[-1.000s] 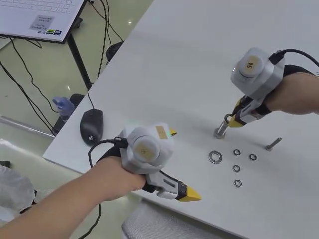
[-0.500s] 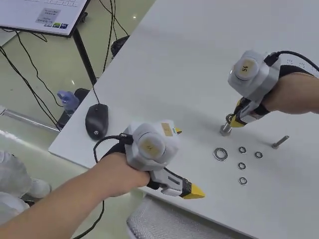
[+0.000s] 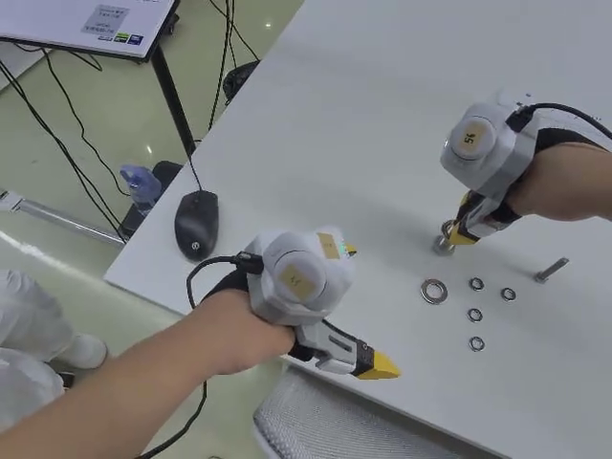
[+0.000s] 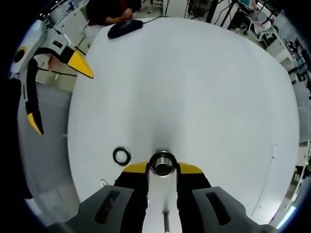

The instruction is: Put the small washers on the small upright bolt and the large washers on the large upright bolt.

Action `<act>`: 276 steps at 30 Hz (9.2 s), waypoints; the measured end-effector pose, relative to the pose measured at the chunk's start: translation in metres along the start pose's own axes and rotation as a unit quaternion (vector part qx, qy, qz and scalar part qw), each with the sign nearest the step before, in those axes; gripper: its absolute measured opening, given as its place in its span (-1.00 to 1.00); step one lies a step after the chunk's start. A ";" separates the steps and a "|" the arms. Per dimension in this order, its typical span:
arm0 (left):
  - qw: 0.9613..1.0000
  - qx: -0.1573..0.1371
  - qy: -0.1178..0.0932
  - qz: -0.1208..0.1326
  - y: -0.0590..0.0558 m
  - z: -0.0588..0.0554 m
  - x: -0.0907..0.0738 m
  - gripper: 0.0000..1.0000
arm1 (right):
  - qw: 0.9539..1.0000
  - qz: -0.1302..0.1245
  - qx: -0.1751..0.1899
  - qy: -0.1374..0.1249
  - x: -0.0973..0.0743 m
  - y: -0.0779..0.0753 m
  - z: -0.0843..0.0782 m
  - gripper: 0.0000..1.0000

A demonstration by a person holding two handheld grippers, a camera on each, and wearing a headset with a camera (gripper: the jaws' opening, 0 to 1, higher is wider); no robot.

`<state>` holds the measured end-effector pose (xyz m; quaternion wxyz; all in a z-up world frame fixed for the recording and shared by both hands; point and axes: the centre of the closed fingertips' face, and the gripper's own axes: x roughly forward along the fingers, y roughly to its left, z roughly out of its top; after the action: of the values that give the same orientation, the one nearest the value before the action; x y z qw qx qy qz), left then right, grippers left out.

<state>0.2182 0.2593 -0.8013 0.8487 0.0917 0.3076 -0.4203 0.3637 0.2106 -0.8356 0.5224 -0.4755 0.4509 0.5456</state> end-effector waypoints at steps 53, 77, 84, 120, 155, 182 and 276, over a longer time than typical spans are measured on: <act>1.000 0.008 0.011 0.001 -0.001 -0.004 -0.004 0.80 | 1.000 0.007 0.015 -0.011 0.025 0.008 0.003 -0.45; 1.000 0.012 0.010 0.008 -0.001 -0.001 -0.006 0.79 | 0.999 -0.008 0.015 -0.045 -0.013 0.002 -0.006 -0.37; 1.000 0.014 0.007 0.010 -0.001 0.002 -0.007 0.79 | 0.998 -0.008 0.004 -0.059 -0.026 0.010 -0.003 -0.38; 1.000 0.021 0.005 0.012 0.001 0.006 -0.008 0.81 | 0.994 0.023 -0.037 -0.097 -0.020 0.069 -0.002 -0.32; 1.000 0.026 0.009 0.013 -0.001 0.004 -0.006 0.79 | 0.995 0.017 -0.051 -0.085 0.045 0.070 -0.010 -0.32; 0.999 0.027 0.009 0.015 -0.004 0.003 -0.005 0.74 | 0.998 0.006 -0.035 -0.054 0.046 0.072 -0.008 -0.52; 1.000 0.015 -0.018 0.012 0.007 0.015 0.003 0.95 | 0.999 -0.019 0.018 -0.041 -0.023 0.004 0.007 -0.56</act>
<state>0.2319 0.2557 -0.7918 0.8578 0.1003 0.2847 -0.4161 0.3590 0.2141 -0.8116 0.5594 -0.4516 0.4296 0.5464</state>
